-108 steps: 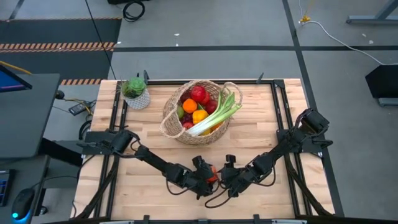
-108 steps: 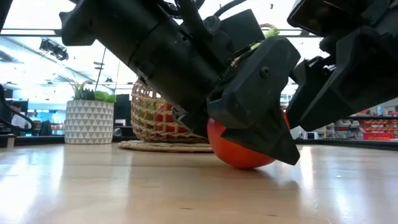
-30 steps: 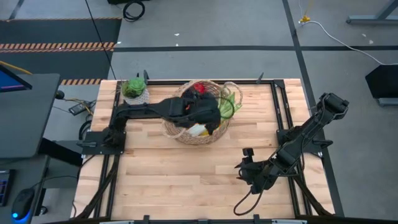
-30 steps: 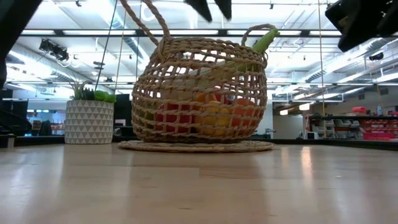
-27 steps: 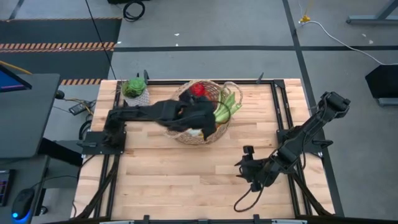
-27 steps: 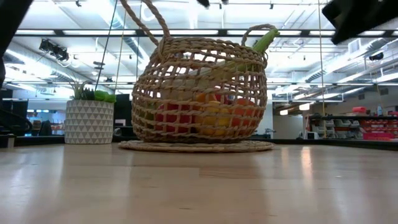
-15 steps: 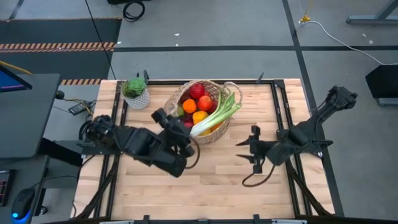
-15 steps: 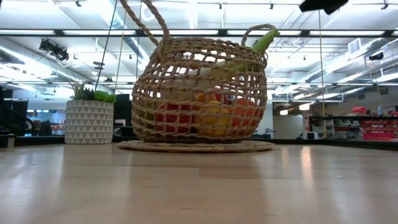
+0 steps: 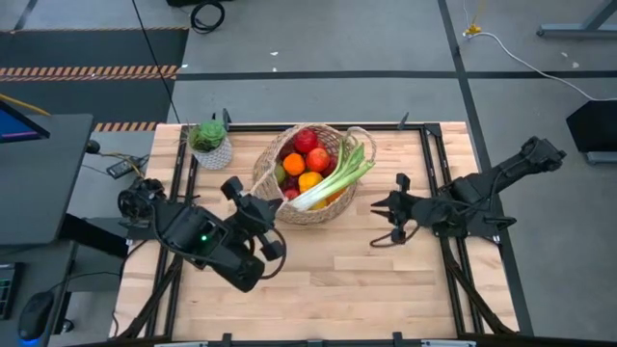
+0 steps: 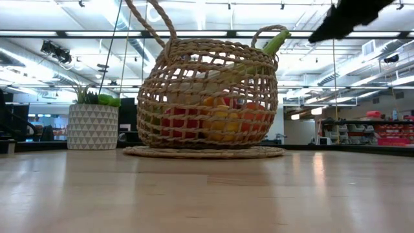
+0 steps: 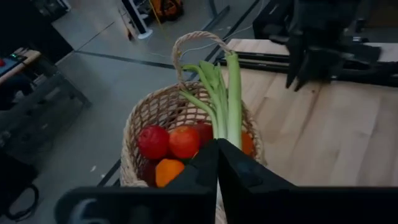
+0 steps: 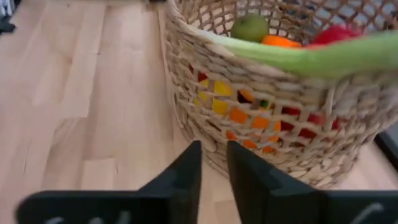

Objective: Build produce basket
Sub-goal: Return to Home Position

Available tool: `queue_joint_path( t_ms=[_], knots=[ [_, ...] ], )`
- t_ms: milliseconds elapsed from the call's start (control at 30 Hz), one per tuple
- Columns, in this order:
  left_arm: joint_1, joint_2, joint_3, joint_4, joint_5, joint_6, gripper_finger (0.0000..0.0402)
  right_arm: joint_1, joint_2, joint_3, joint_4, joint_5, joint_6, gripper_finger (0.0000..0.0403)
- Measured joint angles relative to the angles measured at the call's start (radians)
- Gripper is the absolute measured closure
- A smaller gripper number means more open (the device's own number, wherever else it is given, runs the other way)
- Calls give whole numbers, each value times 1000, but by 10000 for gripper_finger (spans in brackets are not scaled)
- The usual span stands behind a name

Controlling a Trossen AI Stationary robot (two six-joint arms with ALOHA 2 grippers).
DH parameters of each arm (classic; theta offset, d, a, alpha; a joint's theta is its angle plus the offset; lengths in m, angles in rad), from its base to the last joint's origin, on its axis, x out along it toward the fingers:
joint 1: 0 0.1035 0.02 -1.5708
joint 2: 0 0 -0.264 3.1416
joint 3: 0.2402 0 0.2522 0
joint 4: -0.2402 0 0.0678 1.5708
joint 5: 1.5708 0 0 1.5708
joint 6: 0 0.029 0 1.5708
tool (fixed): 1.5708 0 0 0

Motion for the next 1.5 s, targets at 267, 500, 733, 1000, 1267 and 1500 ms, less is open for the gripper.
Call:
queue_joint_path(
  t_ms=[267,500,733,1000,1267,1500],
  knots=[
    [-37,32,0,0,3,-80,397,-98,-184,-174,159,-163,-33,393],
    [-62,89,-1,0,21,-109,397,-167,-339,-249,196,-273,-84,396],
    [-63,174,-1,0,56,-143,397,-220,-469,-345,282,-414,-136,392],
    [-71,217,-1,62,91,-122,397,-264,-531,-552,564,-568,-186,396],
    [-86,216,-1,142,189,59,397,-331,-532,-735,812,-599,-213,394],
    [-73,216,-1,191,232,60,394,-411,-532,-738,889,-734,-268,394]
  ],
)
